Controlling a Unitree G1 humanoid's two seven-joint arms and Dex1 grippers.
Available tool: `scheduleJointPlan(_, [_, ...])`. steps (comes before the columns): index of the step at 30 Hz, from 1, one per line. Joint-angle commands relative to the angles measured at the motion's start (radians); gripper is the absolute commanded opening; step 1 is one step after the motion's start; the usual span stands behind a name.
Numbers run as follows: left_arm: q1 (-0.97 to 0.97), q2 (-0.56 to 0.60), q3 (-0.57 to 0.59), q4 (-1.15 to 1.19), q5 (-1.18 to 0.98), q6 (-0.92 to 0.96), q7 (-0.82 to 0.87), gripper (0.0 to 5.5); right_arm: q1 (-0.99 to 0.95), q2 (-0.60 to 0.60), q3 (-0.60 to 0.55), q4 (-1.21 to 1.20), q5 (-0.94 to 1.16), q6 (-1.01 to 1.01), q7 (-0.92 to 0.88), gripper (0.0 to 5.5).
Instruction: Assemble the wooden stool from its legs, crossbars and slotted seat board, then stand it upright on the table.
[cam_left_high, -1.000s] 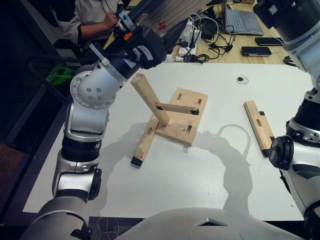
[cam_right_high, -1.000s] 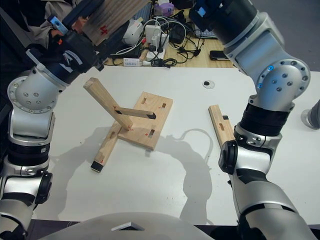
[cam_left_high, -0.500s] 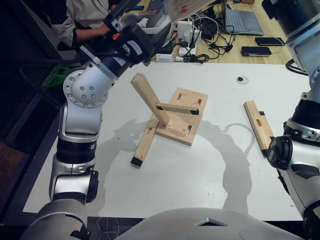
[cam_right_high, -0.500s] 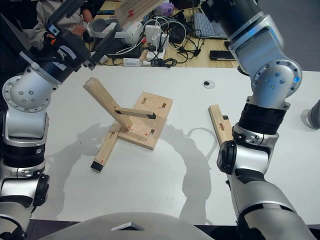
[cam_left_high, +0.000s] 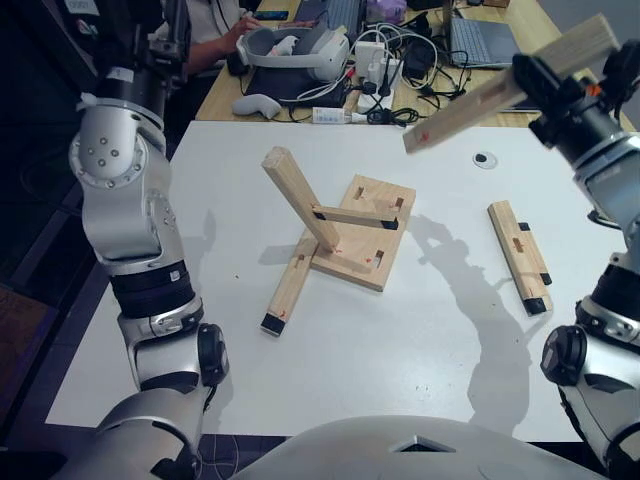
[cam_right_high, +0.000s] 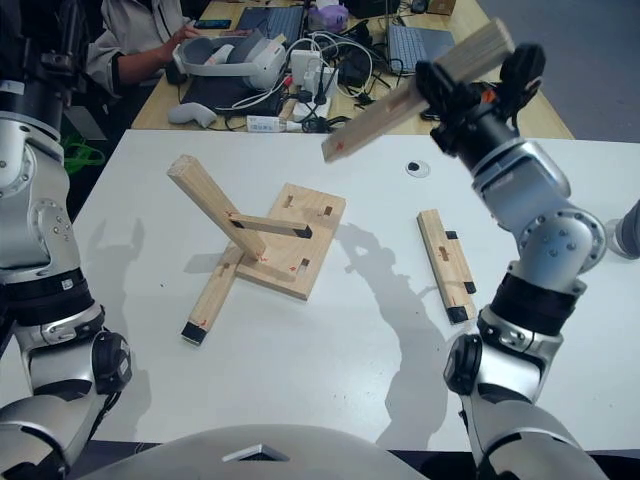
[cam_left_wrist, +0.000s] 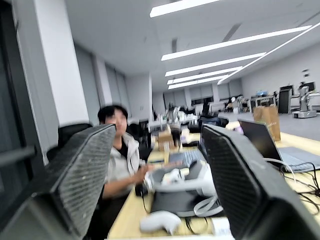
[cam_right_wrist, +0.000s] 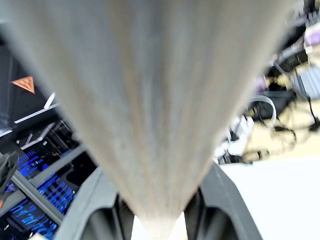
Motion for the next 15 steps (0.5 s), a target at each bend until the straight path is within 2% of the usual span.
scheduleJointPlan(1, [0.035,-0.033,-0.023,-0.012,0.000,0.098,0.044,3.16,0.121,0.041,-0.016,-0.103,0.164,0.074,-0.170,0.99])
scheduleJointPlan(6, [0.031,-0.069,-0.006,-0.030,-0.019,0.155,0.098,3.16,0.187,0.051,0.010,-0.137,0.277,0.063,-0.324,0.99])
scheduleJointPlan(15, [0.031,-0.102,-0.014,-0.053,-0.025,0.196,0.139,3.16,0.231,0.010,0.057,-0.048,0.402,0.065,-0.518,0.99])
